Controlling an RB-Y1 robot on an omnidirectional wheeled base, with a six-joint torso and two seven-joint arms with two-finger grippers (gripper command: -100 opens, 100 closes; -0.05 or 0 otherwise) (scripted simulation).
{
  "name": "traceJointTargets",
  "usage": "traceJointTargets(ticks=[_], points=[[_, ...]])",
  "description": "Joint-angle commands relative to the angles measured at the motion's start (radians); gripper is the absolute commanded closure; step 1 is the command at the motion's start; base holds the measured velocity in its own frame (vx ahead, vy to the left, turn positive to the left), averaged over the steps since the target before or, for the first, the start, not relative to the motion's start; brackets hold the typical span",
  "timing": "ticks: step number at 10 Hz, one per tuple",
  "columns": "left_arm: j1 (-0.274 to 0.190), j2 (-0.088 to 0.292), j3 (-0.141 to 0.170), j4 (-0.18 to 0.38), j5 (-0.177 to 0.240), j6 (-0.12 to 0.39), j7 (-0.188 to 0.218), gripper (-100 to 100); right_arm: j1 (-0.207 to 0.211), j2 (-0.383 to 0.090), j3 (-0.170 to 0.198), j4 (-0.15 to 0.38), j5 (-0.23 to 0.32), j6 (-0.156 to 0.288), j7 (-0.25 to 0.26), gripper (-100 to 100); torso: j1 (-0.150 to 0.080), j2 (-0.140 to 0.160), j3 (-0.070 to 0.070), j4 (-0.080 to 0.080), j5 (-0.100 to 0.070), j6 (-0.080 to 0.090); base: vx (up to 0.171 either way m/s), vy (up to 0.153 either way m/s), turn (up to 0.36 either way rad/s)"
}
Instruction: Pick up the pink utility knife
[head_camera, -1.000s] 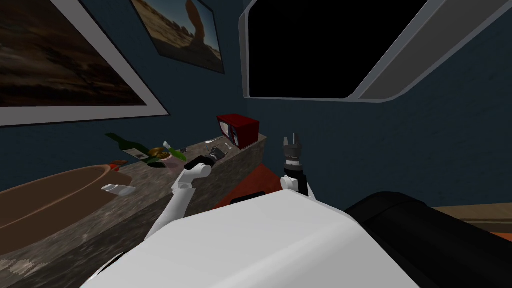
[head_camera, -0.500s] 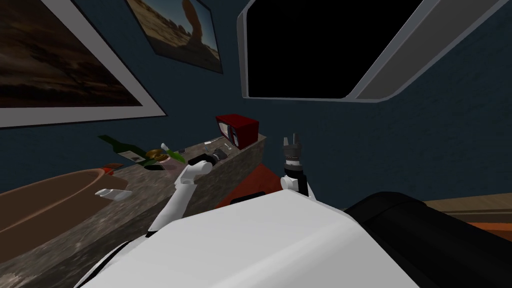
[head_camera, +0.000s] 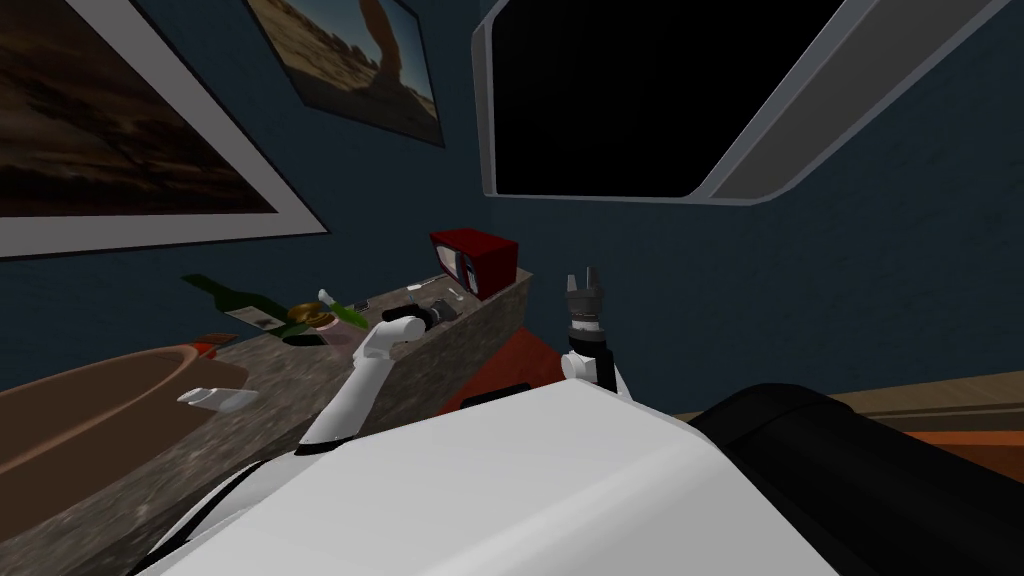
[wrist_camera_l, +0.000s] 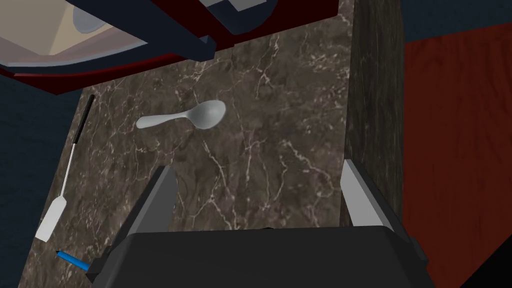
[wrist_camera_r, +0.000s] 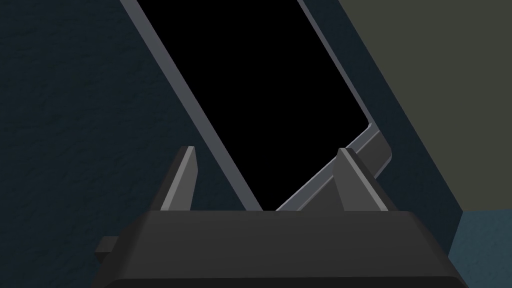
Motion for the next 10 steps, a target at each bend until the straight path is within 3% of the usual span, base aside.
traceJointTargets(ticks=[1, 2, 3, 4, 9, 10], points=[[-0.035, 0.020, -0.013, 0.041, 0.041, 0.050, 0.024, -100, 0.000, 0.000, 0.000, 0.000, 0.000, 0.000, 0.000, 0, 0.000, 0.000, 0.000, 0.000, 0.000, 0.000, 0.021, 0.045, -0.044], [-0.035, 0.020, -0.013, 0.041, 0.041, 0.071, 0.024, -100, 0.000, 0.000, 0.000, 0.000, 0.000, 0.000, 0.000, 0, 0.000, 0.000, 0.000, 0.000, 0.000, 0.000, 0.016, 0.043, -0.031], [-0.065, 0.035, -0.024, 0.073, 0.071, 0.103, 0.045, -100, 0.000, 0.000, 0.000, 0.000, 0.000, 0.000, 0.000, 0, 0.000, 0.000, 0.000, 0.000, 0.000, 0.000, 0.029, 0.042, -0.041], [-0.065, 0.035, -0.024, 0.073, 0.071, 0.123, 0.045, -100, 0.000, 0.000, 0.000, 0.000, 0.000, 0.000, 0.000, 0, 0.000, 0.000, 0.000, 0.000, 0.000, 0.000, 0.021, 0.037, -0.025], [-0.143, 0.076, -0.057, 0.164, 0.154, 0.256, 0.096, -100, 0.000, 0.000, 0.000, 0.000, 0.000, 0.000, 0.000, 0, 0.000, 0.000, 0.000, 0.000, 0.000, 0.000, 0.019, 0.043, -0.025], [-0.143, 0.076, -0.057, 0.164, 0.154, 0.260, 0.096, -100, 0.000, 0.000, 0.000, 0.000, 0.000, 0.000, 0.000, 0, 0.000, 0.000, 0.000, 0.000, 0.000, 0.000, 0.023, 0.043, -0.014]])
